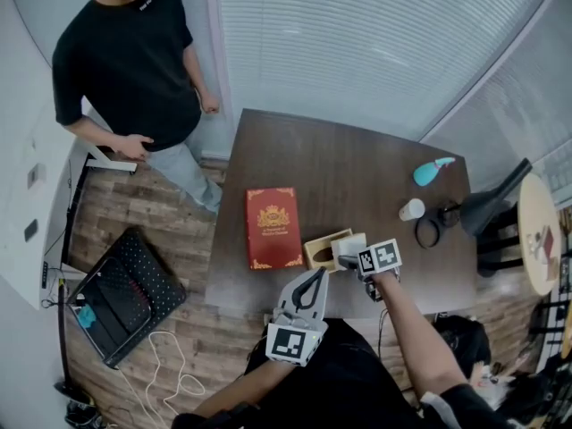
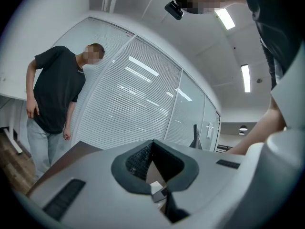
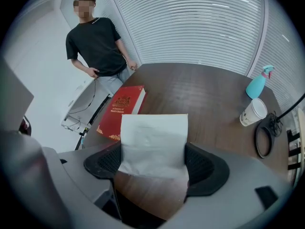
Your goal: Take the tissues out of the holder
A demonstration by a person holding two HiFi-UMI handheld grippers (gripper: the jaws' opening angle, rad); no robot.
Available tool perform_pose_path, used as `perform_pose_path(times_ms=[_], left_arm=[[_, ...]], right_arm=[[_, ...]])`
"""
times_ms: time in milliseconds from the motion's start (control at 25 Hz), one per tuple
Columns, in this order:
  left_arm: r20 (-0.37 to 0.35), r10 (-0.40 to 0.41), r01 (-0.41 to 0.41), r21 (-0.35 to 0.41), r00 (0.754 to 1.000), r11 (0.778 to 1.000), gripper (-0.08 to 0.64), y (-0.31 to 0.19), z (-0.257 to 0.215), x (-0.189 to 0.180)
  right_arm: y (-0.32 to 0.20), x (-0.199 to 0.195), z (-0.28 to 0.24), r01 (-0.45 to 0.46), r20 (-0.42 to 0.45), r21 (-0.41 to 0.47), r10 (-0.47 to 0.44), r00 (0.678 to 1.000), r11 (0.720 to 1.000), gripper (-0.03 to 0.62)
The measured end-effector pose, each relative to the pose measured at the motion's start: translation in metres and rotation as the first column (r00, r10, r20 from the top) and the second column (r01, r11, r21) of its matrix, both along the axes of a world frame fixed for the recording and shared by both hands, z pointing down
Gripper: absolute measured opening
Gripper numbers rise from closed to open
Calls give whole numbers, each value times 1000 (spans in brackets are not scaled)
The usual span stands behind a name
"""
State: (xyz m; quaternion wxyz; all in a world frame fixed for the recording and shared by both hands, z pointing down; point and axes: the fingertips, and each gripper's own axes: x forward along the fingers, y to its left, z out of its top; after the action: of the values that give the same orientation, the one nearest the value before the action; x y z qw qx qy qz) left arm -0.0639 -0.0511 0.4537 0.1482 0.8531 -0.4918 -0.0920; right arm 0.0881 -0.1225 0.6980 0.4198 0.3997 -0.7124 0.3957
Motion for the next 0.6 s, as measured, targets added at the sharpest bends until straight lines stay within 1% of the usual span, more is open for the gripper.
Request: perform_pose_path(times_ms=[160,360,600], left_arm=[[13,-6,6,-7,1000,1000,-2,-3,-5,19],[12,-15,15,-24,1000,1000,-2,-8,0,47],[11,3,-3,1,1000,1000,-2,-11,-6,86]], right_arm=[[0,21,0,-13,26,-4,13,1000,1000,420],[-1,44,0,-1,26,-5,1,1000,1000,420],[-5,73,-3,-2,34,6,2,999,1000,420]])
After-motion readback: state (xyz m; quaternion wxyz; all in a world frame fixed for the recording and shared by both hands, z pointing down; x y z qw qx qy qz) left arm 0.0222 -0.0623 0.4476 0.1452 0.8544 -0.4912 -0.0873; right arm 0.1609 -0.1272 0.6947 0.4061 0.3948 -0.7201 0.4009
